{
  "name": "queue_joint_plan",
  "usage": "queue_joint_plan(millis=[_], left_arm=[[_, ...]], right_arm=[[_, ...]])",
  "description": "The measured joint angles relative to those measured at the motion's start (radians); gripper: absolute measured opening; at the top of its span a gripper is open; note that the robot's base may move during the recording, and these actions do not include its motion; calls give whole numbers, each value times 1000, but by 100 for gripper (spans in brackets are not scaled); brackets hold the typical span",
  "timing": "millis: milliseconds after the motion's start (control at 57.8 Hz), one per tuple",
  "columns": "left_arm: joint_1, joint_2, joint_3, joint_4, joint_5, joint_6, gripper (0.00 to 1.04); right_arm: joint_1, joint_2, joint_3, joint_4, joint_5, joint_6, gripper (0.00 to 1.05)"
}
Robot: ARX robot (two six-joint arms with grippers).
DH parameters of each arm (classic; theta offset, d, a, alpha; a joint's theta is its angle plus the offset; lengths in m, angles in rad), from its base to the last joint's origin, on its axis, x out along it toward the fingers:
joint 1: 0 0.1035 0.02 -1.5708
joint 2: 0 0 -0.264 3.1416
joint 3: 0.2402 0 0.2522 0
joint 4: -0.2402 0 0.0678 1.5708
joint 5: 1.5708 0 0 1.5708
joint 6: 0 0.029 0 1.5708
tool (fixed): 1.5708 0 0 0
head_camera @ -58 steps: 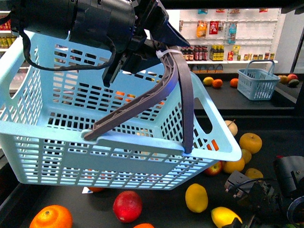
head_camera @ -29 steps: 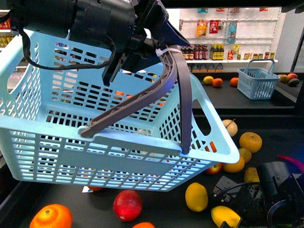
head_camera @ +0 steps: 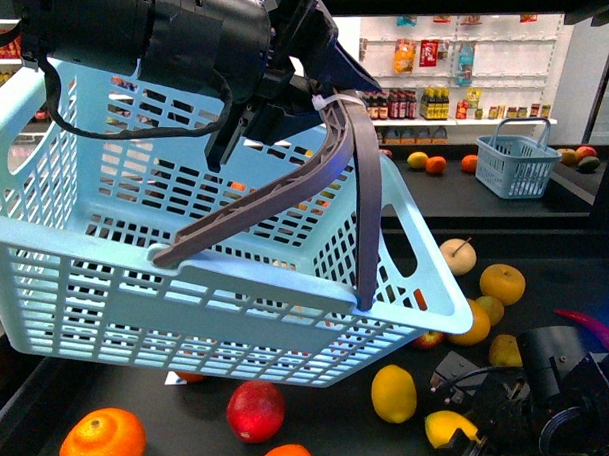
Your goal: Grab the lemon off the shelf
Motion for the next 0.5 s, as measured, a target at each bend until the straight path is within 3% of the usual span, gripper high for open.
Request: queue_joint_plan(millis=[225,363,501], left_arm=[[0,0,0,0,0,0,12],[0,0,0,0,0,0,12],[0,0,0,0,0,0,12]], right_arm=[[-134,-328,-211,241,-3,96,50],[-193,-511,-315,290,-30,175,50],[-172,-669,-381,262,-81,270,50]])
